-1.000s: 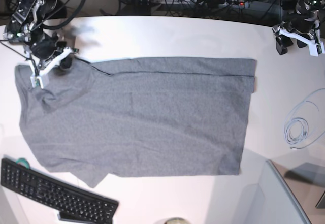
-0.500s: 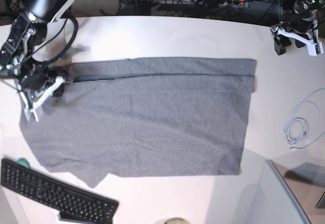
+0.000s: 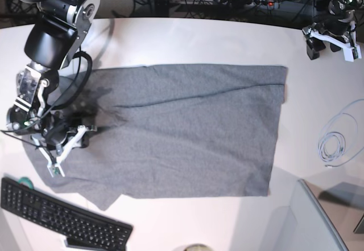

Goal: Layout the t-shirt on the table in an organized manner, then fold the t-shirt properly
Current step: 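Grasp the shirt corner with the right gripper and drag it outward, then grasp the shirt edge corners with both grippers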

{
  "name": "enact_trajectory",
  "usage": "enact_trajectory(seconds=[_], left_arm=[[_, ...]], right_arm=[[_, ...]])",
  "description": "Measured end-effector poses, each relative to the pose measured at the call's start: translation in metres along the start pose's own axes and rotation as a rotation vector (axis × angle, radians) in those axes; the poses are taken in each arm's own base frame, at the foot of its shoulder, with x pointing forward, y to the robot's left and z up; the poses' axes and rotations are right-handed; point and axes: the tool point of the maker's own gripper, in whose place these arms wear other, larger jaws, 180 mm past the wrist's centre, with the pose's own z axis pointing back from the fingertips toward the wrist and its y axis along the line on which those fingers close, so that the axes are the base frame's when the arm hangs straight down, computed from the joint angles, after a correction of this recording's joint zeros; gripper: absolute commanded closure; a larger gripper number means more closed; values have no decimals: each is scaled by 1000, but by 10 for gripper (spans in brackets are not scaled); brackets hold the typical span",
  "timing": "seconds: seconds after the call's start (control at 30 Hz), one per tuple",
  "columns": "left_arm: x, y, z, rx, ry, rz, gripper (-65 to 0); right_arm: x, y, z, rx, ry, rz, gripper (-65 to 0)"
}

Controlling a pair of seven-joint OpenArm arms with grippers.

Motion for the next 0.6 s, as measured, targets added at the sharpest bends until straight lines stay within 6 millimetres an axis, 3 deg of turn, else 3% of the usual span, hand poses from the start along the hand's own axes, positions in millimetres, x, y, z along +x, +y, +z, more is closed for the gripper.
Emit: enact_trajectory(seconds=[0.07,0.17,0.27,0.43,0.6], left_arm=[[-10,-12,-2,-31,29,-14,-471],[-19,-33,-8,-85,53,-26,-471],[-20,-55,-15,-134,58,-33,-471],[-13,-81,-30,-178,-25,45,-471],[-21,-83,-48,-188,-24,117,-471]], right_arm=[[2,-1,1,-5,-19,1,-338],[13,-9,16,-48,-83,20,-341],[11,-15,40,-85,-145,30,-341],[-28,-8,65,-82,-141,15,-341],[-48,-3,69,-69,-121,2,-341]])
